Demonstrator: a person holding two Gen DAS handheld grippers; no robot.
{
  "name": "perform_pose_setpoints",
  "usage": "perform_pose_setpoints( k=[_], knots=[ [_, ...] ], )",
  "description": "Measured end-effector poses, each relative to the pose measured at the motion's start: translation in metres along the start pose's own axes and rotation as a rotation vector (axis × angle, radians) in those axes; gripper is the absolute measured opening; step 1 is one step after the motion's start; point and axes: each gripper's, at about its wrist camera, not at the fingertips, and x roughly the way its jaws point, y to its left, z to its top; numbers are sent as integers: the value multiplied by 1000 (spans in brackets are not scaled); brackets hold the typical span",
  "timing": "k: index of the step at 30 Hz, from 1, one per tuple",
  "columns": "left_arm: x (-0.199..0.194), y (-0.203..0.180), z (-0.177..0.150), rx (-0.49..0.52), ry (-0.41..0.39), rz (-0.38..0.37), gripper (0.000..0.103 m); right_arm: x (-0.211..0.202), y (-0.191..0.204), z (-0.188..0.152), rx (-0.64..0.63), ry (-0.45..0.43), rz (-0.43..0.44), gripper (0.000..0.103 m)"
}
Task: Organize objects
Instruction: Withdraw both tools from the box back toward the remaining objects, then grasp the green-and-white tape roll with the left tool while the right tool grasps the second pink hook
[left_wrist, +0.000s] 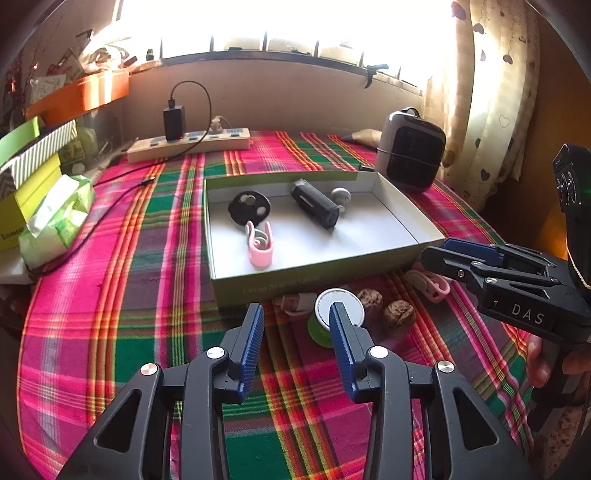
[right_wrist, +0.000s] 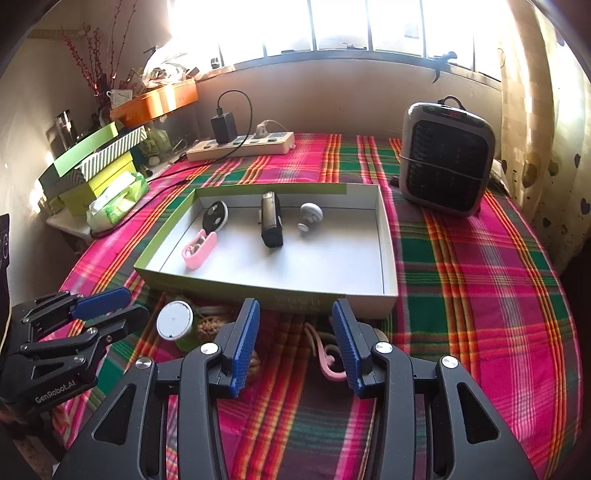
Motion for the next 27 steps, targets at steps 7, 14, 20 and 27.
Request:
perform_pose_setpoints(
  k=[7, 14, 20, 27],
  knots=[
    [6, -14, -5, 22, 11, -25, 36, -8, -9, -15, 14, -2, -14, 44],
    [12, -20, -8, 27, 32, -41, 36, -12, -18, -27, 28, 6, -23, 47],
    [15, -26, -4, 32, 30, -47, 37, -12, -29, -37, 51, 25, -38, 47],
    [22, -32, 1, 44, 35, -33, 37, -10, -36, -42, 61, 45, -52, 47]
  ],
)
